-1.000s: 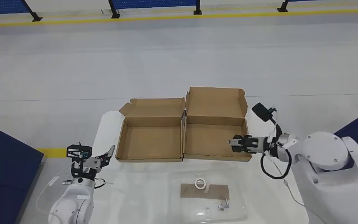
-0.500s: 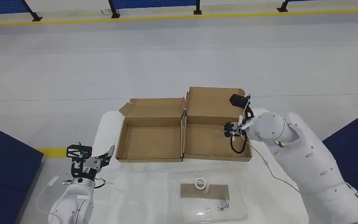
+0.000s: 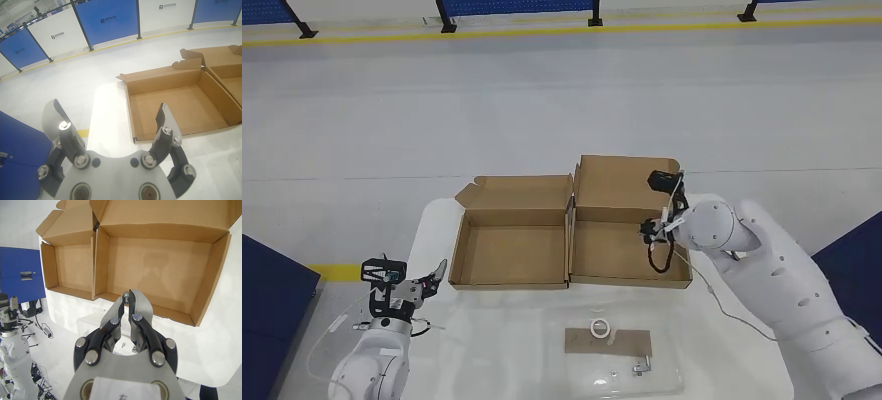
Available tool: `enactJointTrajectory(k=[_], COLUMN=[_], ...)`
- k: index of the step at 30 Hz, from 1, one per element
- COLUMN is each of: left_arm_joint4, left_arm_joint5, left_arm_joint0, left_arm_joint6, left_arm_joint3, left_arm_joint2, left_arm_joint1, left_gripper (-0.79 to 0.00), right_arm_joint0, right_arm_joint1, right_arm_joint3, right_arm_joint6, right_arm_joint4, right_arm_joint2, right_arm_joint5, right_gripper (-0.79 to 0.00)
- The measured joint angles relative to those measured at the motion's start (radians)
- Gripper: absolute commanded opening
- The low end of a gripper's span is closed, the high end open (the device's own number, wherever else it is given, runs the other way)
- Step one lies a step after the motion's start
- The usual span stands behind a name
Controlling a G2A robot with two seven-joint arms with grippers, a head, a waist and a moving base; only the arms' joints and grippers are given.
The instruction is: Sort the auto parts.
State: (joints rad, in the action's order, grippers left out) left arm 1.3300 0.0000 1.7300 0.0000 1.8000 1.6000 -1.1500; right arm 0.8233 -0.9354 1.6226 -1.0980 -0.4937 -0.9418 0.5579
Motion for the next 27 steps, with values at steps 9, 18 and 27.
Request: enactJointTrajectory(k=[9, 18, 27], left_arm_joint4=[0.0, 0.0, 0.0], left_arm_joint5=[0.0, 0.0, 0.0], left_arm_joint0=[0.0, 0.0, 0.0], left_arm_joint6=[0.0, 0.0, 0.0], left_arm_joint3=[0.0, 0.0, 0.0], left_arm_joint2=[0.0, 0.0, 0.0], left_arm_joint1=[0.0, 0.0, 0.0], left_gripper=[0.0, 0.0, 0.0], right_arm_joint0=[-0.147, -0.272, -0.31], right_arm_joint1=[-0.083, -0.201, -0.266], right_arm_joint3=[-0.225, -0.508, -0.65], right_arm_joint6=[0.055, 0.114, 0.138], right_arm_joint4=[-0.073, -0.053, -0.047], right_arm_joint2=[0.189, 0.348, 0.404], right_arm_joint5=[0.042, 0.074, 0.087], right_gripper=[-0.785, -0.785, -0.785])
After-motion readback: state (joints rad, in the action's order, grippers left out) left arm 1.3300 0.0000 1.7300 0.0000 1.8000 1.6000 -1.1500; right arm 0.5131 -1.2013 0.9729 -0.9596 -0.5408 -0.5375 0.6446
